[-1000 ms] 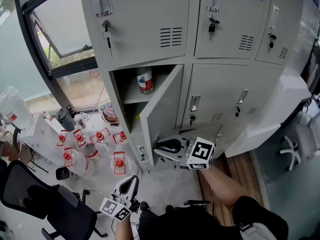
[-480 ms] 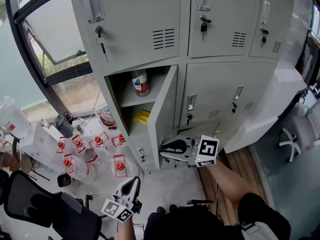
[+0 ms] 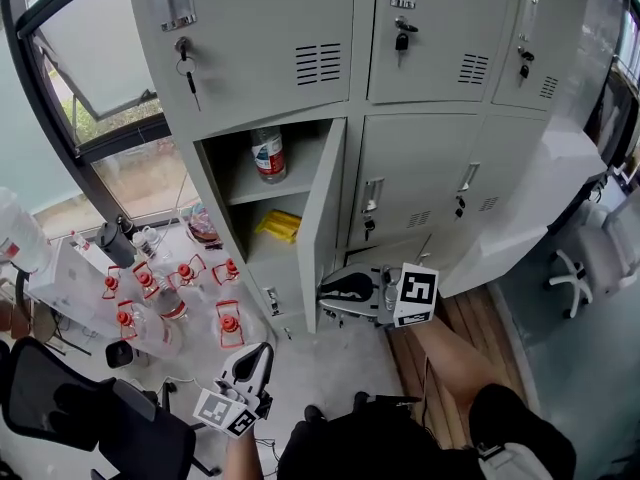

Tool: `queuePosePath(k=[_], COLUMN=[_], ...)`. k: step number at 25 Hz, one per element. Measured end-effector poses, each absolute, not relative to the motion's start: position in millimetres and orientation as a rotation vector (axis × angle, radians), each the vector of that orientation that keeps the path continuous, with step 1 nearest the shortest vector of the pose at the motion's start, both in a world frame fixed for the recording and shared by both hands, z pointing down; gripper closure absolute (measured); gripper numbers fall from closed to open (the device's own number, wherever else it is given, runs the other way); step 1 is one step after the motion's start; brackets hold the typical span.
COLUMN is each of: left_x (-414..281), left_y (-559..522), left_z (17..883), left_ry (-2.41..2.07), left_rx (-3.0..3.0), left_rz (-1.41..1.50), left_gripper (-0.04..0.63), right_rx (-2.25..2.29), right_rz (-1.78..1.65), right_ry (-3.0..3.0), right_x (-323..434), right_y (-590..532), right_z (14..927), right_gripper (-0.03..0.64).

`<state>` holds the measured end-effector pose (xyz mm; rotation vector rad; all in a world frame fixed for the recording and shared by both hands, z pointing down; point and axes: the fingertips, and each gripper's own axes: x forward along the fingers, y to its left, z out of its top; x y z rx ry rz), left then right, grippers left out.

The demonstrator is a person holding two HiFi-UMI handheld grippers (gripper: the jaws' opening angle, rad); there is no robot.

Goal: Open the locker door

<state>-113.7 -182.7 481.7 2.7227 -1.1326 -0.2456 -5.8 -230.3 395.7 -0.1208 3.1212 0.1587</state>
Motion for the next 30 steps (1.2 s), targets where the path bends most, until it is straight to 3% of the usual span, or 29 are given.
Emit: queuePosePath(k=[30], left_x=[-5], left_y=[-166], left_z=[470], left_ry=[-1.31], left_rx=[2.682], left_rz=[-0.22], left_gripper=[0.58], right_rx=[0.336], right_rz=[0.147], right_ry=[3.046], right_x=[87], right_y=[-213], right_z=[400], right_gripper=[0.563])
